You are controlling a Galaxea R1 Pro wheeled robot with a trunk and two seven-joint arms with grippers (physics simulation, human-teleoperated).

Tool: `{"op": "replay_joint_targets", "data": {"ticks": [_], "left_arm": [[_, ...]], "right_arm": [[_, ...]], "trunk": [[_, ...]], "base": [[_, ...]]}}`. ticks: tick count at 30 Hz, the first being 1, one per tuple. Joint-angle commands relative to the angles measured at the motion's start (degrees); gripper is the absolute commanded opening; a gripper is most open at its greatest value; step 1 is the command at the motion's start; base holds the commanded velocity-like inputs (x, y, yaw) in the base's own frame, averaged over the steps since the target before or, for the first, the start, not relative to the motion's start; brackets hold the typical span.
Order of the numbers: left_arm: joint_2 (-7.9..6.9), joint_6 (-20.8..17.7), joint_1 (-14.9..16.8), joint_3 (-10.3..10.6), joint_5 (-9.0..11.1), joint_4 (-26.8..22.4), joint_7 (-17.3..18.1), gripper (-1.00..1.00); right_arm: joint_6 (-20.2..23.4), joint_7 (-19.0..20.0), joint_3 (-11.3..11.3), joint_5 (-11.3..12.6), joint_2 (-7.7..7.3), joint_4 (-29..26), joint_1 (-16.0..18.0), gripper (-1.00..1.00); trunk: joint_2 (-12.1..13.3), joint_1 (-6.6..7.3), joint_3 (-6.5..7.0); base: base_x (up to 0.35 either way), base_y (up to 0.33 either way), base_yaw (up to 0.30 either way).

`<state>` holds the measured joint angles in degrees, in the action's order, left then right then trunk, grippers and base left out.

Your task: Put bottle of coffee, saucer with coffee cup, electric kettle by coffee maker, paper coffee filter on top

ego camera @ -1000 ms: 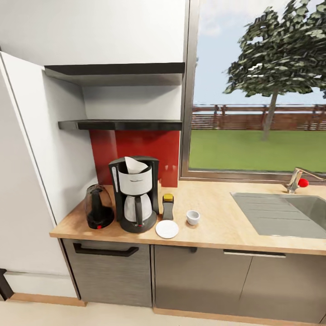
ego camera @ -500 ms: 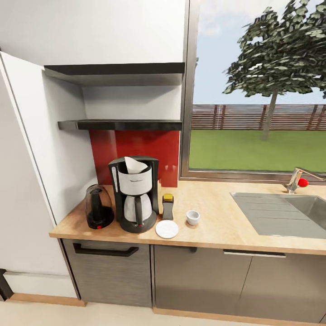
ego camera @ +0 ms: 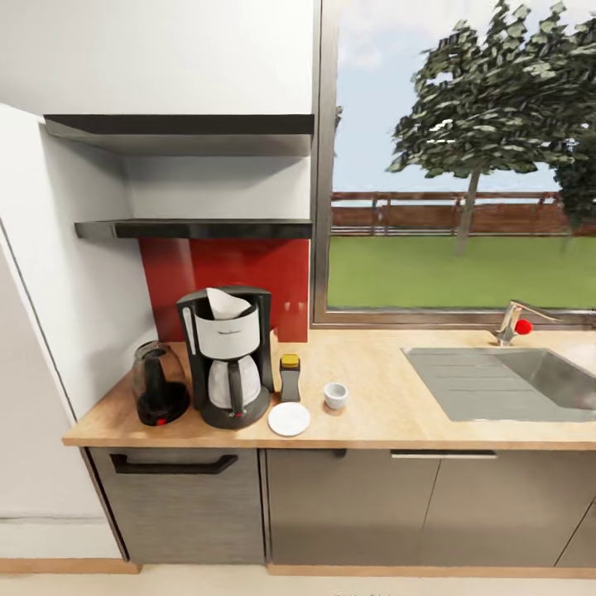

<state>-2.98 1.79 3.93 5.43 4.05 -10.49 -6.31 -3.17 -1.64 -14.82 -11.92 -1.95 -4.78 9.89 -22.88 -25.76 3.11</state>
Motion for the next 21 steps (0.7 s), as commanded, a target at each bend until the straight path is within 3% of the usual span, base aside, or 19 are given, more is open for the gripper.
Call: {"op": "replay_joint_targets", "data": {"ticks": [1, 4, 11, 14, 18, 21], "left_arm": [[-0.05, 0.3, 0.0, 0.5, 0.4, 0.0, -0.3, 1.0], [-0.08, 0.4, 0.0, 0.5, 0.4, 0.0, -0.3, 1.0], [-0.14, 0.8, 0.0, 0.5, 0.4, 0.0, -0.3, 1.0], [-0.22, 0.9, 0.0, 0.5, 0.4, -0.1, -0.3, 1.0], [-0.26, 0.9, 0.0, 0.5, 0.4, -0.1, -0.3, 1.0], [-0.27, 0.9, 0.0, 0.5, 0.4, -0.1, -0.4, 1.0]], "right_arm": [[-0.4, -0.1, -0.5, -0.6, 0.01, 0.0, 0.0, 1.0], [-1.4, -0.1, -0.5, -0.6, -0.03, -1.0, 0.0, 1.0], [-3.9, -0.1, -0.3, -0.7, 0.65, -15.0, 0.0, 1.0], [-4.4, -0.2, -0.3, -0.7, 2.83, -21.4, 0.0, 1.0], [-7.2, -0.5, -0.3, -0.7, 6.88, -27.0, 0.0, 1.0], [-12.7, -3.1, -0.3, -0.7, 9.69, -28.6, 0.0, 1.0]], "trunk": [[0.0, -0.02, -0.02], [0.0, -0.02, -0.02], [0.0, -0.02, -0.02], [0.0, -0.02, -0.02], [0.0, -0.02, -0.02], [0.0, -0.02, -0.02]], "base": [[0.0, 0.0, -0.147], [0.0, 0.0, -0.084], [0.0, 0.0, -0.016], [0.0, 0.0, -0.002], [0.0, 0.0, 0.0], [0.0, 0.0, 0.0]]}}
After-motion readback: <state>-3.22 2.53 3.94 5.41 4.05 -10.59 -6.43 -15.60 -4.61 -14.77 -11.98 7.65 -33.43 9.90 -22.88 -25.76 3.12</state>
